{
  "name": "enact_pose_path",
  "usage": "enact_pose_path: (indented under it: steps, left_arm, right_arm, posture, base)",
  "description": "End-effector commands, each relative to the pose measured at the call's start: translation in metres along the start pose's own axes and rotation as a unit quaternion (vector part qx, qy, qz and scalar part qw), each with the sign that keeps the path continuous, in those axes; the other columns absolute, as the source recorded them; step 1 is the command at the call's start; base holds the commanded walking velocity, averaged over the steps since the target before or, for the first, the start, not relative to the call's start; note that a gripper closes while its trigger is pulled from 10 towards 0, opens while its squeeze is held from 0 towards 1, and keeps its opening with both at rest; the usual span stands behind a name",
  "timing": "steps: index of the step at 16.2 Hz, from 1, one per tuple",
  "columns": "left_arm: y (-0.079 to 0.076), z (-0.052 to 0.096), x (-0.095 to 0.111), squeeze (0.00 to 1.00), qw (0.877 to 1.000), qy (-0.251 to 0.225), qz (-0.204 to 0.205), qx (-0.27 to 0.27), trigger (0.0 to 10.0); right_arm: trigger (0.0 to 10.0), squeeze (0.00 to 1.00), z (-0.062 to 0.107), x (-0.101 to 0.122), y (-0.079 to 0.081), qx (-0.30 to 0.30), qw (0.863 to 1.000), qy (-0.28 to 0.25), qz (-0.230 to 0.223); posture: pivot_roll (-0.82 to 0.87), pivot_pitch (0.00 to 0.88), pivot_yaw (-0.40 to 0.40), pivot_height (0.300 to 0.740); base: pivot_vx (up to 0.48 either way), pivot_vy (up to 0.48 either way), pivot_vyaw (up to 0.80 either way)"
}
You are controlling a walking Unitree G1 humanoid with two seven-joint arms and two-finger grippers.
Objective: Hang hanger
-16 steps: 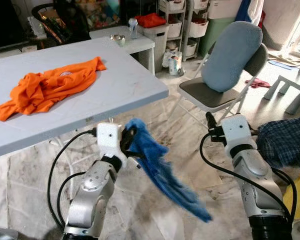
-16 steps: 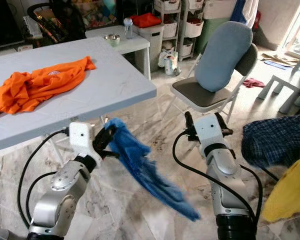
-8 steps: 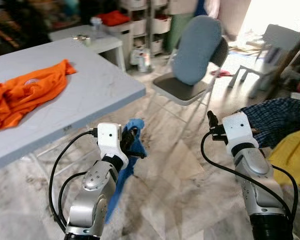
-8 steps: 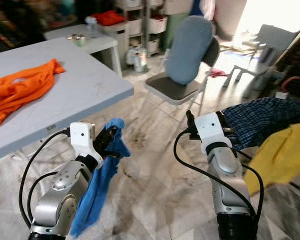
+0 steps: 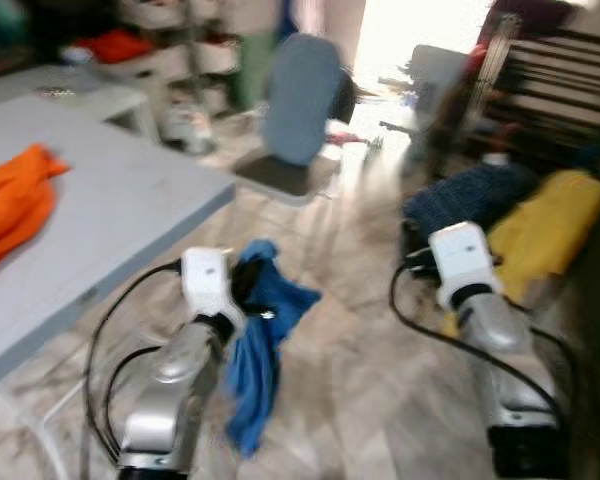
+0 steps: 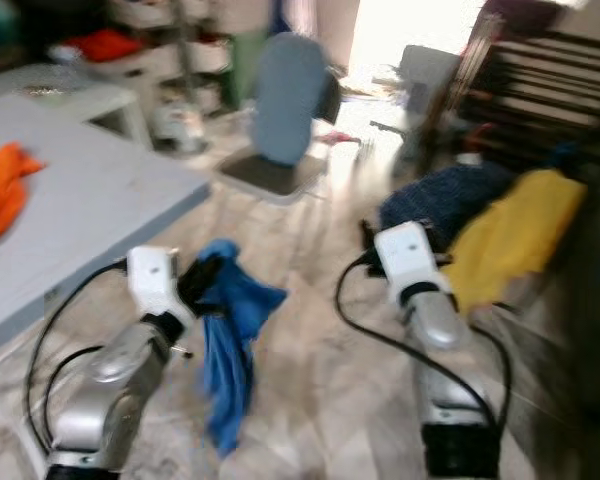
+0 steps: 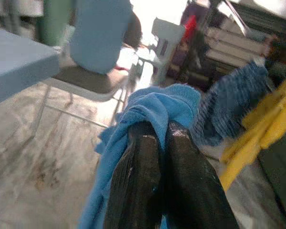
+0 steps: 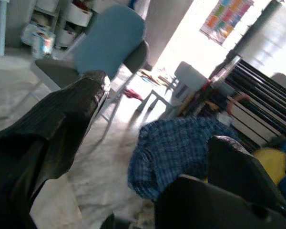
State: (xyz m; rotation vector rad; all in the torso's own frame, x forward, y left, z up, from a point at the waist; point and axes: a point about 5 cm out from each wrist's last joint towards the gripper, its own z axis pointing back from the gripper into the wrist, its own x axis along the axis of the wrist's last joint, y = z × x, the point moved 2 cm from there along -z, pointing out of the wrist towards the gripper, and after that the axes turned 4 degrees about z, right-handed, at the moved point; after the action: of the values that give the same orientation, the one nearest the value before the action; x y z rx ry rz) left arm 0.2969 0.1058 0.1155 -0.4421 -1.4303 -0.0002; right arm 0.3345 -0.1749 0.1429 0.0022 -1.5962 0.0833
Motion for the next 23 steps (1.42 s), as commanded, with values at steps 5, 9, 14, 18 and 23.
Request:
enact_pose_path:
  steps: [5, 9, 14, 18, 23]
  left_arm:
    - [-0.009, -0.002, 0.002, 0.0, 1.0, -0.001, -0.008, -0.012, 10.0]
    - [-0.013, 0.001, -0.001, 0.0, 0.999, -0.007, -0.011, -0.031, 10.0]
    - [-0.017, 0.0, 0.001, 0.0, 0.999, -0.015, -0.001, -0.05, 10.0]
    - [-0.019, -0.001, -0.001, 0.0, 0.998, -0.015, -0.002, -0.057, 10.0]
    - [-0.02, -0.004, 0.002, 0.0, 0.998, -0.018, -0.004, -0.063, 10.0]
  right_arm:
    - [10.0, 0.0, 0.0, 0.0, -0.008, -0.014, 1.0, 0.002, -0.001]
    - [10.0, 0.0, 0.003, -0.004, -0.003, -0.012, 1.0, 0.006, -0.01]
    - [10.0, 0.0, 0.004, -0.007, -0.003, -0.016, 1.0, 0.012, -0.01]
    - [10.0, 0.0, 0.004, -0.008, -0.003, -0.016, 1.0, 0.009, -0.01]
    - [10.0, 0.0, 0.003, -0.006, -0.003, -0.014, 1.0, 0.004, -0.011]
  posture:
    - [-0.09, 0.0, -0.016, 0.74]
    - [-0.09, 0.0, -0.012, 0.74]
    - [-0.1, 0.0, -0.01, 0.74]
    - [-0.1, 0.0, -0.007, 0.74]
    - [-0.1, 0.0, -0.007, 0.74]
  base:
    - [0.0, 0.179, -0.8]
    - [0.0, 0.0, -0.38]
    - [0.0, 0.0, -0.57]
    - [0.0, 0.0, -0.8]
    - [0.271, 0.0, -0.38]
